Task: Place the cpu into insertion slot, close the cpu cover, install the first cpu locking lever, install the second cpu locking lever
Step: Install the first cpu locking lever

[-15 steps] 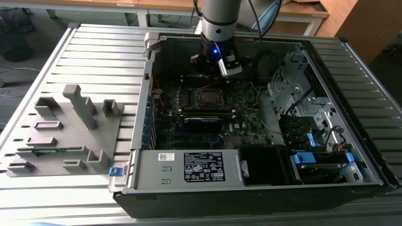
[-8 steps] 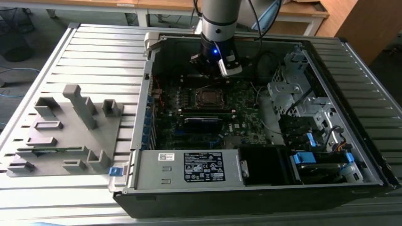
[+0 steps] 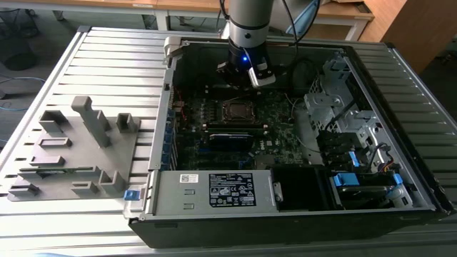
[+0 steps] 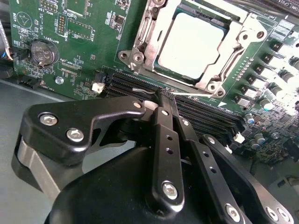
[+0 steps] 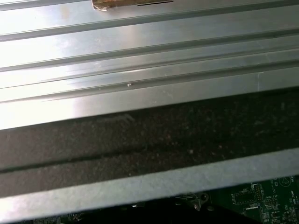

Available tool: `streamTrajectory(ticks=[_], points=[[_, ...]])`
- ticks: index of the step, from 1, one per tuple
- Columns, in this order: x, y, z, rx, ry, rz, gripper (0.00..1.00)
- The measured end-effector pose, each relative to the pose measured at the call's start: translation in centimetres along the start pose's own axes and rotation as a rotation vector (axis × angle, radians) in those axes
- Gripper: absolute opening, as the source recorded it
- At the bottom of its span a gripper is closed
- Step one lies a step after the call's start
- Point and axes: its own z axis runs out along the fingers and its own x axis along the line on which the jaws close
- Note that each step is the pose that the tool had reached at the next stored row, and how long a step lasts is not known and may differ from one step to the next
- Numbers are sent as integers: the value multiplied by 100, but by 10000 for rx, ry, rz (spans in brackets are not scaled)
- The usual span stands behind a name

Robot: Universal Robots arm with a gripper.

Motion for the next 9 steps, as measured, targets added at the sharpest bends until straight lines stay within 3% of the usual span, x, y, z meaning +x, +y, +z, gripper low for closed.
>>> streamTrajectory(ticks=[3, 9], points=[[1, 0, 3, -8, -27, -1, 11], [1, -1, 12, -53, -258, -30, 11]])
